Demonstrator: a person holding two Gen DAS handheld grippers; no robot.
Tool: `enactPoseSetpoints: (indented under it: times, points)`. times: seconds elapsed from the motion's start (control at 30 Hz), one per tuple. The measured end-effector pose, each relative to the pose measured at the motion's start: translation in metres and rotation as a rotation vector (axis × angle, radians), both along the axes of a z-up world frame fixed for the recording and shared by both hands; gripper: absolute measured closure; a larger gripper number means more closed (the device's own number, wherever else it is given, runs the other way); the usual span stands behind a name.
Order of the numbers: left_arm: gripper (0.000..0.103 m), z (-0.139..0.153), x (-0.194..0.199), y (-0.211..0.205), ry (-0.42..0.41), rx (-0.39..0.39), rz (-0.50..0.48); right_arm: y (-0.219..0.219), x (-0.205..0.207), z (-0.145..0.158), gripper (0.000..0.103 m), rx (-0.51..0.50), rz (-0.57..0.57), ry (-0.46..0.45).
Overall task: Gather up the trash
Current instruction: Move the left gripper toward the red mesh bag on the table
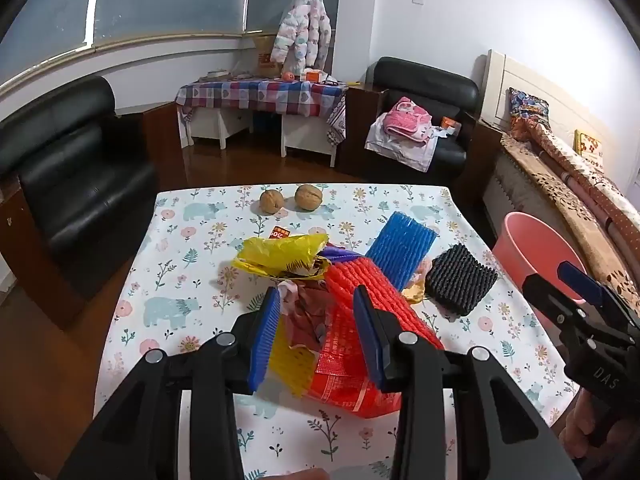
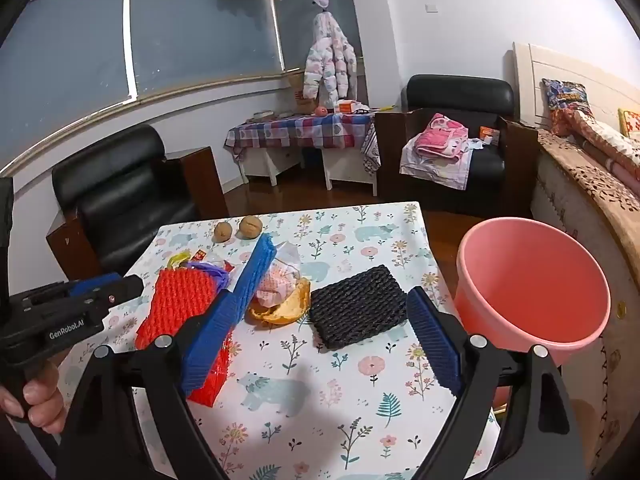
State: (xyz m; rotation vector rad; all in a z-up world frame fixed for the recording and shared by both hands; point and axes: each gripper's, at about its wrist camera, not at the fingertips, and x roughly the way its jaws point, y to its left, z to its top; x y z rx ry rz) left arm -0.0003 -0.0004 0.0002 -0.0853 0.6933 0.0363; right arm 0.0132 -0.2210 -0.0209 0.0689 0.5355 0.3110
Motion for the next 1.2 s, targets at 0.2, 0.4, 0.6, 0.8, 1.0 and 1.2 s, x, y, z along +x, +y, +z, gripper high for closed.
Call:
enactPoseSetpoints:
  times: [0.2, 0.4, 0.6, 0.8, 1.0, 1.2]
  points:
    - [0.065, -0.0001, 0.0008, 0.0002, 0.003, 0.004, 0.002, -0.0022, 0.0007, -0.0016, 0.016, 0.005, -0.006, 0.009]
    - [0.065, -0.0076, 0.0012, 0.0033, 0.001, 0.014, 0.005, -0.0038, 0.0066, -0.0004, 0.016, 0.004, -0.010, 0.004]
    - [0.065, -0.0063, 0.0008, 0.0000, 0.003, 0.019, 0.007, -0.0041, 0.0040, -0.0012, 0.015, 0.015, -0.018, -0.001]
    - [0.065, -0.0059, 0.0008, -0.0009, 0.003, 0.019, 0.008, -0.0026, 0.0061, -0.0038, 0.015, 0.014, -0.019, -0.004]
    - [0.065, -0.0058, 0.0007, -0.0014, 0.003, 0.018, 0.008, -0.0082, 0.0004, 0.0028, 0.015, 0.012, -0.028, -0.003]
    - [0.065, -0.0070, 0.0027, -0.0039, 0.006, 0.018, 0.010, -0.0084, 0.0002, 0.0024, 0.016, 0.012, -0.028, -0.004]
